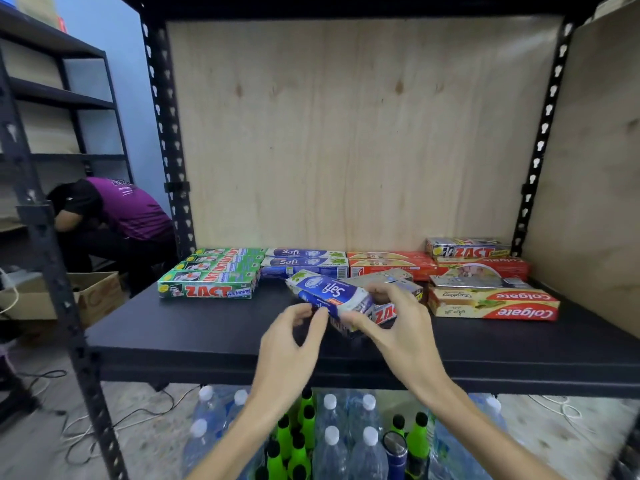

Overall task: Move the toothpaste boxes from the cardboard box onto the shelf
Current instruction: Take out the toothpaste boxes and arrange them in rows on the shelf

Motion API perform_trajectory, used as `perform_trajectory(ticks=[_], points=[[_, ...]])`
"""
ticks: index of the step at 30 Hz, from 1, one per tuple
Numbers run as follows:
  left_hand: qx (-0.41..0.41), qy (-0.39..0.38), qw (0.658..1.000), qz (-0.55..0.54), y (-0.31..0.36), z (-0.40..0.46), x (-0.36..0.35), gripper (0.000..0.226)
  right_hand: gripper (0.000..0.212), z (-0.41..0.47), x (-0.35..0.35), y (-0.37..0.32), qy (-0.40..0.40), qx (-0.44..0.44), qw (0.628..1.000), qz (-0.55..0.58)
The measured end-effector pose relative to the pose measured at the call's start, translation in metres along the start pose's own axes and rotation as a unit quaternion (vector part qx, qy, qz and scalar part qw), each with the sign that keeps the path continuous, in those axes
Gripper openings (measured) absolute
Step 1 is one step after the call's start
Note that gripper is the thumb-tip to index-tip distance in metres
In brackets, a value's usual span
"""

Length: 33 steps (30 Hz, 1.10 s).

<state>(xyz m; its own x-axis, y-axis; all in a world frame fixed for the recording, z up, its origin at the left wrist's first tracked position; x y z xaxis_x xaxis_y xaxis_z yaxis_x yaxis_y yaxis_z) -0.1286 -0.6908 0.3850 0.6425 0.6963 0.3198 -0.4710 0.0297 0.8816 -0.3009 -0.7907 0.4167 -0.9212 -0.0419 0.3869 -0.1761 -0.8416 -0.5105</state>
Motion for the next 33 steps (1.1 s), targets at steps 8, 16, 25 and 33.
perform_trajectory(ticks=[8, 16, 25, 33], points=[[0.052, 0.013, 0.998, 0.014, -0.009, -0.008, 0.014, 0.049, 0.044, -0.025, -0.044, -0.025, -0.158, 0.087, 0.984, 0.006], [0.024, -0.005, 0.969, 0.247, -0.020, 0.005, 0.037, 0.060, 0.031, 0.012, -0.038, -0.012, -0.123, 0.043, 0.991, 0.003], [0.024, 0.054, 0.954, 0.294, -0.040, 0.020, 0.073, 0.055, 0.107, 0.071, -0.104, 0.041, -0.410, -0.020, 0.885, -0.221], [-0.016, 0.015, 0.969, 0.247, -0.052, 0.055, 0.100, 0.055, 0.093, 0.099, -0.130, 0.045, -0.422, -0.015, 0.883, -0.205]])
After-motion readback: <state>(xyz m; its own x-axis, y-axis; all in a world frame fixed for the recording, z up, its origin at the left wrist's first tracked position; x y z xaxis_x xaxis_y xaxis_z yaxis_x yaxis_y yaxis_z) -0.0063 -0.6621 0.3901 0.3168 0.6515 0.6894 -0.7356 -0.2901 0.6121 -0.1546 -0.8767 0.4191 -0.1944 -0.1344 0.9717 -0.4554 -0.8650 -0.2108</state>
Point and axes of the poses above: each hand's wrist, its own z-axis towards the middle knuckle, its own x-axis out of the back of the hand, y = z × x, the point moved 8 cm from there along z, towards the middle knuckle, and after that the axes turned 6 degrees about x, right-handed, at the moved point
